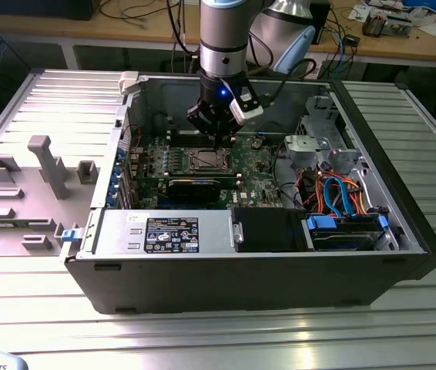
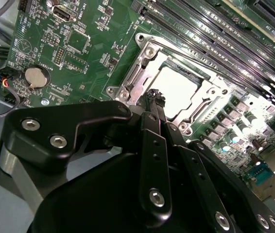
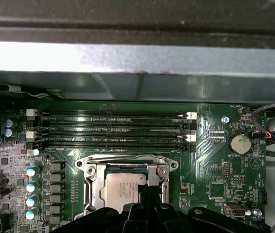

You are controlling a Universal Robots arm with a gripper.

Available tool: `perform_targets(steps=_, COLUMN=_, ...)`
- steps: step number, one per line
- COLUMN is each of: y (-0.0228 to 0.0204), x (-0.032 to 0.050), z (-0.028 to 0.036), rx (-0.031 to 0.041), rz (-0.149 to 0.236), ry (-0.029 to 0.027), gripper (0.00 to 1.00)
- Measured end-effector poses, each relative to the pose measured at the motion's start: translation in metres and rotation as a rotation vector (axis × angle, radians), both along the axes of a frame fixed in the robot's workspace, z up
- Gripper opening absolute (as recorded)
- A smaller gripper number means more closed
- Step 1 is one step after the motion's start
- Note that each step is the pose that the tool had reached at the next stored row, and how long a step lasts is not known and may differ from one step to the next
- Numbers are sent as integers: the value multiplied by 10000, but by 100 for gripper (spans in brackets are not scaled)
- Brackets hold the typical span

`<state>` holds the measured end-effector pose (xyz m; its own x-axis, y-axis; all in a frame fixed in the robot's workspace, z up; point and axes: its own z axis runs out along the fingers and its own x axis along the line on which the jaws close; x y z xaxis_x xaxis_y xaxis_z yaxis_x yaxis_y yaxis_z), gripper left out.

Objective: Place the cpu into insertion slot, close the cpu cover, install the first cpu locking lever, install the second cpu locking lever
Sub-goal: 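Install the second cpu locking lever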

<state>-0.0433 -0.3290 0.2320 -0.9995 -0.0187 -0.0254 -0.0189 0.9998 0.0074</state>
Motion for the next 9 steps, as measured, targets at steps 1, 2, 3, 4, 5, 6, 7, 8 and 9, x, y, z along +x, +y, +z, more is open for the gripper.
perform_targets(steps=1, y=-2, x=0, z=0, rx=-1, rz=0, ry=0, gripper=11)
perform_targets(steps=2, y=-5, x=0, z=0, rx=0, rz=-1, ry=0, gripper=11)
perform_targets(steps=3, y=-8, x=0, z=0, rx=0, rz=-1, ry=0, gripper=11)
perform_targets(steps=4, y=-12, x=0, z=0, rx=-1, rz=-1, ry=0, gripper=11)
perform_targets(steps=5, y=-15, x=0, z=0, rx=-1, rz=-1, ry=0, gripper=11)
perform_targets(steps=6, y=-22, x=0, z=0, rx=0, rz=-1, ry=0, gripper=11)
perform_targets(steps=7, y=-28, x=0, z=0, rx=0, rz=-1, ry=0, gripper=11)
perform_targets(steps=8, y=-33, x=0, z=0, rx=1, rz=-1, ry=0, gripper=11)
perform_targets(steps=9, y=-38, x=0, z=0, rx=1, rz=-2, ry=-1, gripper=11)
